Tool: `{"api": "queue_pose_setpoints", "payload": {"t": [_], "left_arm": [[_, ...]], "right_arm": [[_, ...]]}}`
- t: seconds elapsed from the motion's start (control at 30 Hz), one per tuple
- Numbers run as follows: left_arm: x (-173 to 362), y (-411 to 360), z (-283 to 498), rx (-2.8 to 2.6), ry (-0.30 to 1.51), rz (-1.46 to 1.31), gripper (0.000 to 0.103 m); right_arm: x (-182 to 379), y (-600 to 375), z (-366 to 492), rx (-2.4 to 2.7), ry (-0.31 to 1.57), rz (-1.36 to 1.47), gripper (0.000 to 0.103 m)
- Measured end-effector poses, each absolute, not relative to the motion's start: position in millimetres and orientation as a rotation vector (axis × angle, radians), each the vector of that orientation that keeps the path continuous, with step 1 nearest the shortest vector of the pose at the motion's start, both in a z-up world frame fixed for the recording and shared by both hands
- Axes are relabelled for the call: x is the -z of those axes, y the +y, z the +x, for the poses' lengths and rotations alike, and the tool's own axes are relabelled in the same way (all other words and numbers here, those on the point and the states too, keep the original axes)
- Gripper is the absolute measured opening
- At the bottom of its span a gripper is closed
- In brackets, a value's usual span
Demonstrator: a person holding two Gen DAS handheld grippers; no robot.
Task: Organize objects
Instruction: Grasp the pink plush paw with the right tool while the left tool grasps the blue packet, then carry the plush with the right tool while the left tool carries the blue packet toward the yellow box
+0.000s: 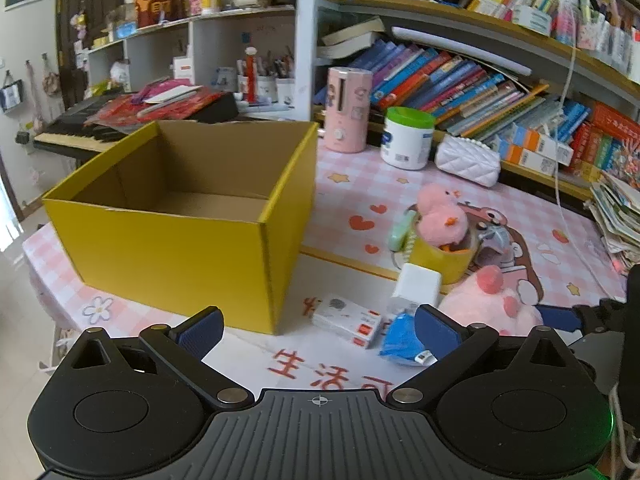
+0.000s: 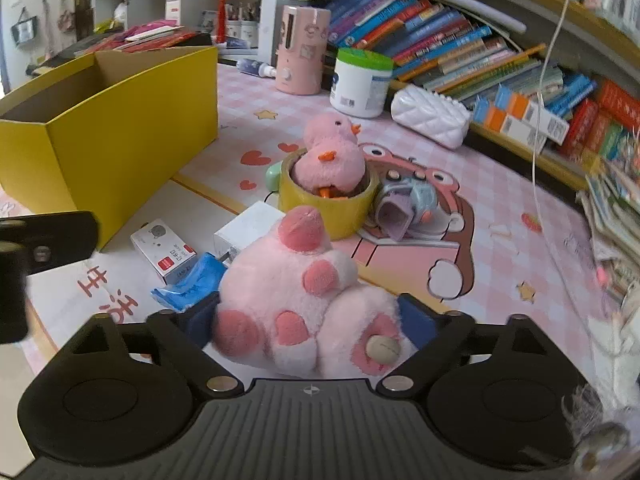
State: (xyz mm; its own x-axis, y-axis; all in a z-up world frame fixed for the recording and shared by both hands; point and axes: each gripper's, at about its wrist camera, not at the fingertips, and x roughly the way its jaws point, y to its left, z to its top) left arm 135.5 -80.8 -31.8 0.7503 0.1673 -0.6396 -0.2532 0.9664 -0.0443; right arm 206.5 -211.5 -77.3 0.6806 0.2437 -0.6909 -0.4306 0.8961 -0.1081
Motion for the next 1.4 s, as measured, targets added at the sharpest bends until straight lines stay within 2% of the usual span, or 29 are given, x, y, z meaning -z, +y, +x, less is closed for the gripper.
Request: {"api": "queue_pose_setpoints", "payload": {"t": [0.17,0.3,0.37,0.43,0.57,0.63,0.87,1.4], "left_arm": [[39,-93,152,-0.159,0.71,-0.157,0.09],[52,-112,171,-0.135,0.769,-0.078,0.072],[61,-120,179,-0.111,0.802,-0.064,0.066],[68,-126,187,-0.1,0.825,-0.036,0.055],[81,-132,201,-0.085,0.87,0.001,0.044],[88,-134,206,-0.083,0.892,0.023,0.035],[92,-132,209,-0.074,0.917,0.006,0.027],[38,-89,158,-0.042,0.724,-0.153,0.026]], "right_arm": [[65,-241,210,-0.297,0.704,-0.223,0.08],[54,-267,213,-0.224,0.677,-0.163,0.081],[49,-277,213,-0.207,0.656,-0.136,0.081],[45,-285,212,-0.204,0.646,-0.103,0.081],[40,-290,209,-0.222,0.63,-0.078,0.081],[39,-291,209,-0.232,0.63,-0.077,0.081],[39,-291,209,-0.241,0.635,-0.063,0.081],[35,-262,188,-0.188,0.65,-0.073,0.081]]}}
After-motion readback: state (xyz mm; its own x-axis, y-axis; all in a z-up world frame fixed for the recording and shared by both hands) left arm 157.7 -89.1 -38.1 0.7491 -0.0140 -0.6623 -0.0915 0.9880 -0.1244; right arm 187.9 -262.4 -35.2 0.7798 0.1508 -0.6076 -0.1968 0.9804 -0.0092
